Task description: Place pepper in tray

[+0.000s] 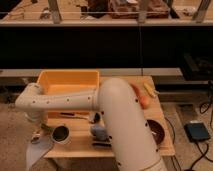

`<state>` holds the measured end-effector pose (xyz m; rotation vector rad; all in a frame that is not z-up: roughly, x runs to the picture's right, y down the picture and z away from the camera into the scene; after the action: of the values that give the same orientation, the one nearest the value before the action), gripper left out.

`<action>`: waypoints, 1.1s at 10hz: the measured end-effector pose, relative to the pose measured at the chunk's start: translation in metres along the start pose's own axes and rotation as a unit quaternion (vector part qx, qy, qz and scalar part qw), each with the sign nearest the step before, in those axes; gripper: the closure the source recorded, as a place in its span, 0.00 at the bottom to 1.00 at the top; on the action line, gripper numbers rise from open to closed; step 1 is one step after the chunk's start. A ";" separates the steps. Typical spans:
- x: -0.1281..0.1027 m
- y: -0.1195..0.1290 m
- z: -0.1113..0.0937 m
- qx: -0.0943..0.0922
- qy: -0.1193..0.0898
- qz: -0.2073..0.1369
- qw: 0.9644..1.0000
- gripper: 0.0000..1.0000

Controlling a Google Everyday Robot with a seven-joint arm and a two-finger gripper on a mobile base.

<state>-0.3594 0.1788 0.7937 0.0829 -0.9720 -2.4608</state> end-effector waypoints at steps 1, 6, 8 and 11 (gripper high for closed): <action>0.004 0.009 -0.012 -0.005 0.018 0.005 1.000 1.00; 0.030 0.058 -0.130 -0.015 0.125 0.023 0.992 1.00; 0.028 0.077 -0.161 -0.014 0.166 0.036 0.985 1.00; -0.004 0.128 -0.188 -0.043 0.217 0.066 0.973 1.00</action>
<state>-0.2594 -0.0176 0.7375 0.4877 -0.6569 -2.2245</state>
